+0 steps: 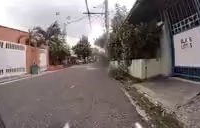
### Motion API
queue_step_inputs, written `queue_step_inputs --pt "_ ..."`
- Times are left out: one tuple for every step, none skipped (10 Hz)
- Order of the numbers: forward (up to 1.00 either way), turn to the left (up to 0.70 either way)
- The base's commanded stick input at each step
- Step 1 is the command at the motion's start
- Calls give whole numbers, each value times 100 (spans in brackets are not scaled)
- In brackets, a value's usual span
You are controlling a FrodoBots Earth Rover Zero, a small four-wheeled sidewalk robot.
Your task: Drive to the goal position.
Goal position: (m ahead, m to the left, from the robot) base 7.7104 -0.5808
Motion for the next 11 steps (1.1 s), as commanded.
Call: queue_step_inputs --pt "70 0" --pt "70 0" --pt "70 0" --pt "70 0" --pt "70 0" --pt "70 0" --pt "70 0" --pt "70 0" --pt "70 0" --pt "70 0" --pt "70 0"
